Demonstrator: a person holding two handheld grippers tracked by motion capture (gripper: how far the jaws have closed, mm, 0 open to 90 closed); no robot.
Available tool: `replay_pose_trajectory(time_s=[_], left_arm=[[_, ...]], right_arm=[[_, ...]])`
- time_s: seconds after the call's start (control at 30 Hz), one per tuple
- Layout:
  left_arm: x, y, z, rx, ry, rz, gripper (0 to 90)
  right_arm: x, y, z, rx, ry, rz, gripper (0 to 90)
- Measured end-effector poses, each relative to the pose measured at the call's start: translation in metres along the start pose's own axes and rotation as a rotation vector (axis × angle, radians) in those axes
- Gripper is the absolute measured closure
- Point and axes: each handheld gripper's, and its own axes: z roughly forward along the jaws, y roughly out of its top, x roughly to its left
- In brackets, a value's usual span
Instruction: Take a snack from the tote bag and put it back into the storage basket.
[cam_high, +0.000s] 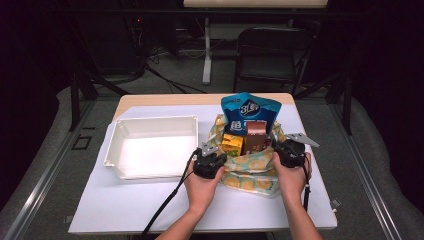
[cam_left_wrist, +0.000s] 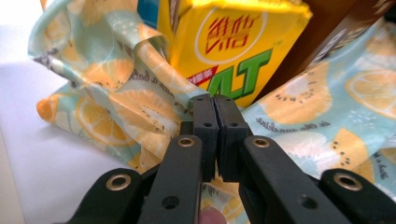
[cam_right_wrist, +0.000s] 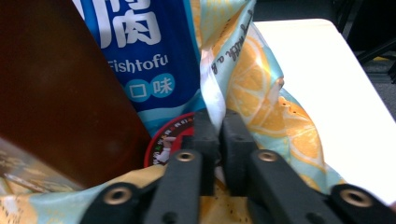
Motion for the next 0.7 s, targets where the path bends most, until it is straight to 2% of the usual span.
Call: replay_pose_trajectory(time_s=[0.17, 0.37, 0.6, 0.7], left_arm=[[-0.001, 0.004, -0.003, 0.002, -0.025, -0.008, 89.3], [-0.004, 0.007, -0.006, 0.006, -0.040, 0.003, 89.7], [-0.010, 0.012, -0.008, -0.010, -0.057, 0.004, 89.5], [-0.011, 0.012, -0.006, 0.000, -0.057, 0.010, 89.4]], right_arm=[[-0.005, -0.001, -0.002, 0.010, -0.016, -0.015, 90.0], [-0.007, -0.003, -0.008, 0.038, -0.025, -0.040, 90.0], [-0.010, -0.004, -0.010, 0.048, -0.056, -0.039, 90.0], [-0.014, -0.004, -0.010, 0.046, -0.068, -0.024, 90.0]])
